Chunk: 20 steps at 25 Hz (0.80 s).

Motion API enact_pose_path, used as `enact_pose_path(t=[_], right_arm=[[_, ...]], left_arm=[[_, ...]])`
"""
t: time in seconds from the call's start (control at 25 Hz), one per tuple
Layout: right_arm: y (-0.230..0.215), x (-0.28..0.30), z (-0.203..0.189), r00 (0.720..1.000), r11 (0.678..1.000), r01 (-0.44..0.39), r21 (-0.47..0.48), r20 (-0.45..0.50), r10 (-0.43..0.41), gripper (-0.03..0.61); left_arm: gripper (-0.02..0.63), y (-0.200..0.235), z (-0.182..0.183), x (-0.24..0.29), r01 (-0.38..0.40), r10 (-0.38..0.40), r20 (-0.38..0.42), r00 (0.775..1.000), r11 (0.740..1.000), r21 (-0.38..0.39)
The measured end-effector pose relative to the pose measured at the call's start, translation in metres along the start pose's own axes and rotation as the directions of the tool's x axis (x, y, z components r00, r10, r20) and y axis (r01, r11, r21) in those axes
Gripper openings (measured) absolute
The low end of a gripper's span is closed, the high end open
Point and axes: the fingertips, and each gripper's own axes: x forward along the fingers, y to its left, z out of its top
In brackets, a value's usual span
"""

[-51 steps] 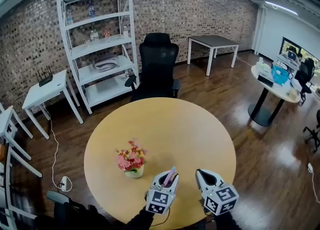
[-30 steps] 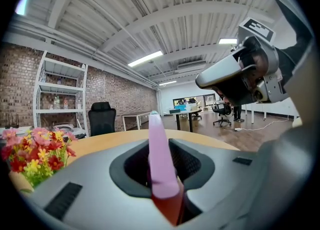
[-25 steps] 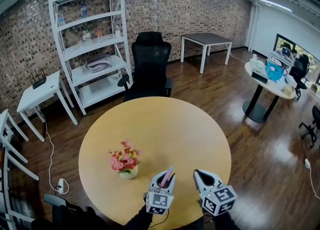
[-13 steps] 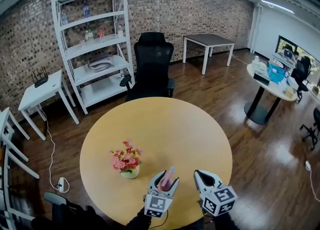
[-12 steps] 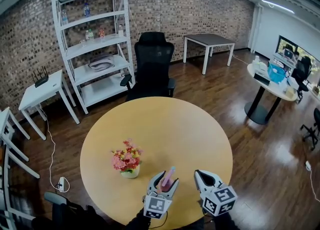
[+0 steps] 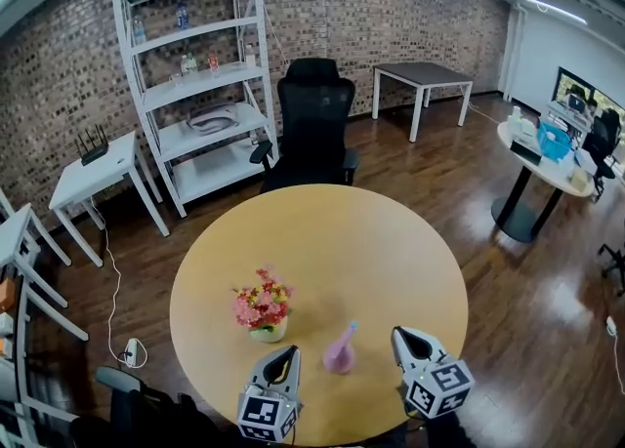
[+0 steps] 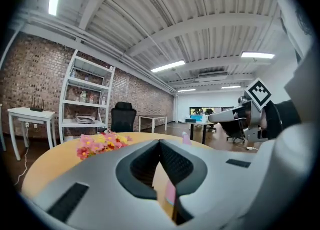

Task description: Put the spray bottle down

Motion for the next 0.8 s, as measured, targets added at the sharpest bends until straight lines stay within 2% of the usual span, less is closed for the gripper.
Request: enact_pose_path(t=[0.24, 0.8], right_arm=[[0.008, 0.007, 0.013, 0.998, 1.0, -0.023, -0.008, 0.056, 0.023, -0.017], [0.013, 0.01, 0.022, 0.999, 0.998, -0.025, -0.061, 0.046, 0.028, -0.017]], left_arm=[[-0.012, 0.019, 0.008, -0.008, -0.038, 0.039, -0.044, 0.998, 0.999, 0.013], [-0.012, 0.011, 0.011, -0.006, -0.007, 0.007, -0.094, 0.996, 1.0, -0.005]])
